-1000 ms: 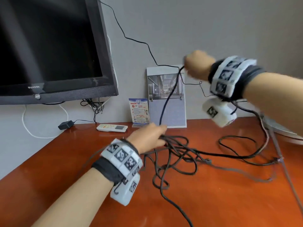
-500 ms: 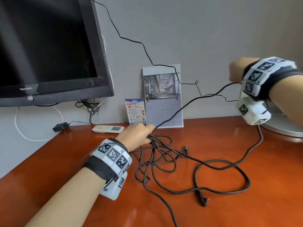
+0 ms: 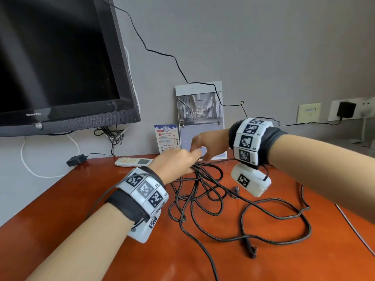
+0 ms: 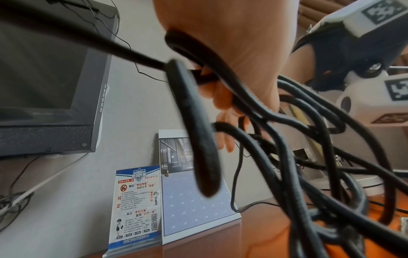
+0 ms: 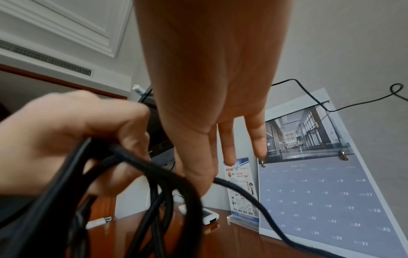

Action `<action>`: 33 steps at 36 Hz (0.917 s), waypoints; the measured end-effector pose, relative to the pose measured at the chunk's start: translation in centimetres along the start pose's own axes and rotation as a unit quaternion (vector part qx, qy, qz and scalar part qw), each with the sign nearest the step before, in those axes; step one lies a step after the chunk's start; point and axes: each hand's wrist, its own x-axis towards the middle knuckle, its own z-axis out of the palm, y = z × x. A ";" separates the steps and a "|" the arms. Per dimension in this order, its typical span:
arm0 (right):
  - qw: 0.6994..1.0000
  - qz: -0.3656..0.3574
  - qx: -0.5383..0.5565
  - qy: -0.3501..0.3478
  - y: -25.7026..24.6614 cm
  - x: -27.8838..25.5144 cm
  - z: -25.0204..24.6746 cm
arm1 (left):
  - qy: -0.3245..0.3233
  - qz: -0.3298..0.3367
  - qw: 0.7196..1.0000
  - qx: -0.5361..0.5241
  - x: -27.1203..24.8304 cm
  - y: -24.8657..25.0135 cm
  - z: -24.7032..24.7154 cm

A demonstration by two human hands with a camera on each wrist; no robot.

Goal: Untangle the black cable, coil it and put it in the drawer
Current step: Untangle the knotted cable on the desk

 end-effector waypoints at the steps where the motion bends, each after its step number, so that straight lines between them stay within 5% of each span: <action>1: 1.000 -0.005 -0.005 0.005 -0.1 0.2 0.2 | 0.003 0.001 1.000 -0.001 0.0 0.0 -0.1; 12: 0.994 0.001 -0.063 0.092 -0.8 0.7 0.5 | 0.009 -0.006 1.000 -0.027 -0.4 -0.1 -0.4; 19: 0.975 0.045 -0.011 0.215 0.7 0.0 -1.0 | 0.003 -0.013 0.998 -0.054 -0.4 0.1 -0.7; 25: 0.909 0.207 0.054 0.357 4.7 -2.1 -4.0 | -0.031 -0.005 0.996 -0.081 -1.2 0.7 0.5; 33: 0.795 0.405 0.123 0.436 11.0 -5.9 -5.6 | -0.040 -0.030 0.995 -0.081 -1.2 -0.5 0.9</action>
